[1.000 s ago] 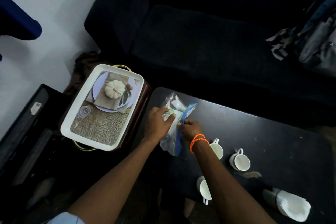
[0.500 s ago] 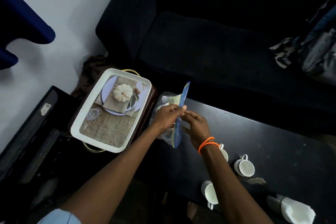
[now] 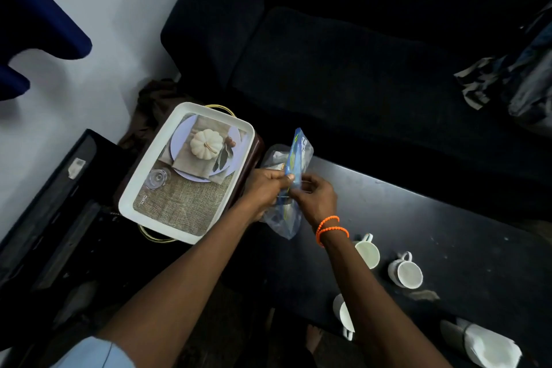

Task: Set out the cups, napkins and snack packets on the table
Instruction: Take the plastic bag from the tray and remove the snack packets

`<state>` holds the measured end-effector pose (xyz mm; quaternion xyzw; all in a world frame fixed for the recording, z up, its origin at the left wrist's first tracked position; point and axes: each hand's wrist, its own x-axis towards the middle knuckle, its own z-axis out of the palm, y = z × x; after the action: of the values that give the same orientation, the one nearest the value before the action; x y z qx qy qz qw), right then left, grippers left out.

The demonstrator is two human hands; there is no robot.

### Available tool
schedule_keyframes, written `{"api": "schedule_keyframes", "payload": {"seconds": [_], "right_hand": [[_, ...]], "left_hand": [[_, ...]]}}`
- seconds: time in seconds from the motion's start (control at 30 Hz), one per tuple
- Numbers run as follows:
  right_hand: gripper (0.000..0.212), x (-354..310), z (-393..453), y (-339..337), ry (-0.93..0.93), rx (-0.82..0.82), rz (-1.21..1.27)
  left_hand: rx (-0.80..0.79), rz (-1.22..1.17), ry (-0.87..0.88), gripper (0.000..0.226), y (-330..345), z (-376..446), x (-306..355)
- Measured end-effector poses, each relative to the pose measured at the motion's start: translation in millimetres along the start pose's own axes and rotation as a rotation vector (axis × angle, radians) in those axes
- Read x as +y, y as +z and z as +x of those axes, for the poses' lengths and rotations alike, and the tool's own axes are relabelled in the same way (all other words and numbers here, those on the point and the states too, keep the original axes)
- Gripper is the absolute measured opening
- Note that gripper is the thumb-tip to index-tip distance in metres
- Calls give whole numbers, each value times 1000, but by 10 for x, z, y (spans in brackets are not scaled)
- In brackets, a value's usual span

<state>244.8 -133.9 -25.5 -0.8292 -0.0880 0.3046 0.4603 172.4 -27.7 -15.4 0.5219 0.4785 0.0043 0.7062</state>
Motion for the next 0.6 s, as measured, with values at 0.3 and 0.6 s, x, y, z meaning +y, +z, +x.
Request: {"api": "schedule_keyframes", "payload": {"seconds": [0.3,0.6], "right_hand": [[17,99,-15,-509,110,312,26],[35,-96,-236,-561,-158,295,-201]], "left_hand": [[655,616,598,22,-263,-131,387],[317,751,421,49,-47,-179,310]]}}
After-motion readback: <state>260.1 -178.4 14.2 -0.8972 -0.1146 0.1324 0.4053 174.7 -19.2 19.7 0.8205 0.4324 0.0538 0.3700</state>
